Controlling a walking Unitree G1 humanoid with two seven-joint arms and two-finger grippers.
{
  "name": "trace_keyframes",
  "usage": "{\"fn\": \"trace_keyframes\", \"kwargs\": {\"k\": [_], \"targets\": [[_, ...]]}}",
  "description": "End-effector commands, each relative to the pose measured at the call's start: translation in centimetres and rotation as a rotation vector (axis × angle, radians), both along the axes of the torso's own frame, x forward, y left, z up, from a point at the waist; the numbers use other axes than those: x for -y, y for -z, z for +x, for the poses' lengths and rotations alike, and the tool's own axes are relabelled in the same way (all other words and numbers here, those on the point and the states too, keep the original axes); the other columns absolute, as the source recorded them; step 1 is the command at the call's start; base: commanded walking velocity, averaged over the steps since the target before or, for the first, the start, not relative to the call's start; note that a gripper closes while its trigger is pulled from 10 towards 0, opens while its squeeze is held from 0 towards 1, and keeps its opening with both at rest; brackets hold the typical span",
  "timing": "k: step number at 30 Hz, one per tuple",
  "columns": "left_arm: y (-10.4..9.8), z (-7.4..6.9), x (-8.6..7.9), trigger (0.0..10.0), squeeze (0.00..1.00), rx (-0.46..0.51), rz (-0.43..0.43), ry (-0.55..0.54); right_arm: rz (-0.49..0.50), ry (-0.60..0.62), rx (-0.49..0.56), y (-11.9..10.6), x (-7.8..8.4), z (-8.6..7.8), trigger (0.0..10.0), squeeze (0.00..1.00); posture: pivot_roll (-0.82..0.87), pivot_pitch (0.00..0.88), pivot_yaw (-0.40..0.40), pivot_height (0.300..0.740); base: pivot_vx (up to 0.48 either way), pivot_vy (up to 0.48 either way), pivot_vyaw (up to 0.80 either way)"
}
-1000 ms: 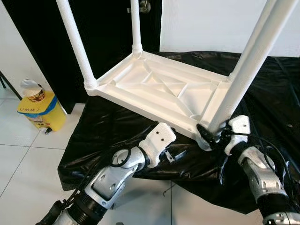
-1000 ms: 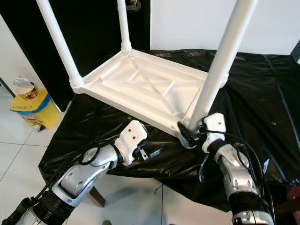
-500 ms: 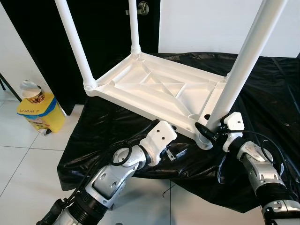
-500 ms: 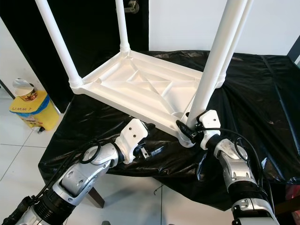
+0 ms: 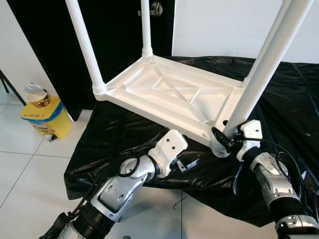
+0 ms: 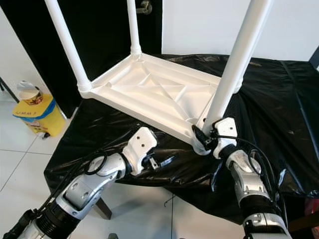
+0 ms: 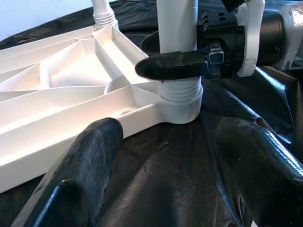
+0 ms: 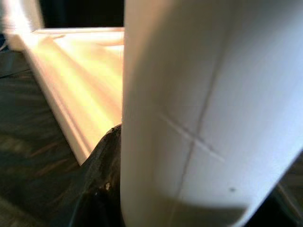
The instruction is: Building children table
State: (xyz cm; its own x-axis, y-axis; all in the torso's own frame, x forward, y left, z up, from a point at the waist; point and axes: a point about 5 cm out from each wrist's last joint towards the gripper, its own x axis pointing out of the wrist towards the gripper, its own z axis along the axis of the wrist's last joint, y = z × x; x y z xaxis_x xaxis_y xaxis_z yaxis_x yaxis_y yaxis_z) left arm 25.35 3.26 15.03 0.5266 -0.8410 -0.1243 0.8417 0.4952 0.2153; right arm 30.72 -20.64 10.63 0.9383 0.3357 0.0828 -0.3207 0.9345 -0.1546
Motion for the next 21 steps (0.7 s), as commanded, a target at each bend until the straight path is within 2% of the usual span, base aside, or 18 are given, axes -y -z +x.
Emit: {"fn": "trace_keyframes", "kwargs": {"k": [1,7,11,21], "targets": [[0.2,-0.5,0.2,10.0,0.0,-0.025,0.017,0.073,-0.012,0.127,-0.06,1.5,1.0,-0.8,10.0,0.0,0.02,0.032,-0.04,0.74,0.0,0.0,0.0],[0.2,-0.5,0.1,10.0,0.0,-0.026,0.015,0.074,0.01,0.243,-0.081,2.2,0.5,-1.6,10.0,0.0,0.01,0.035,-0.034,0.74,0.0,0.0,0.0],[0.2,-0.6,0.1,10.0,0.0,-0.026,0.017,0.077,0.025,0.27,-0.083,2.5,-0.2,-2.1,10.0,0.0,0.01,0.038,-0.031,0.74,0.0,0.0,0.0],[0.3,-0.8,0.1,10.0,0.0,-0.034,0.02,0.088,0.099,0.433,-0.096,2.7,-2.2,-3.1,10.0,0.0,0.01,0.041,-0.028,0.74,0.0,0.0,0.0]]}}
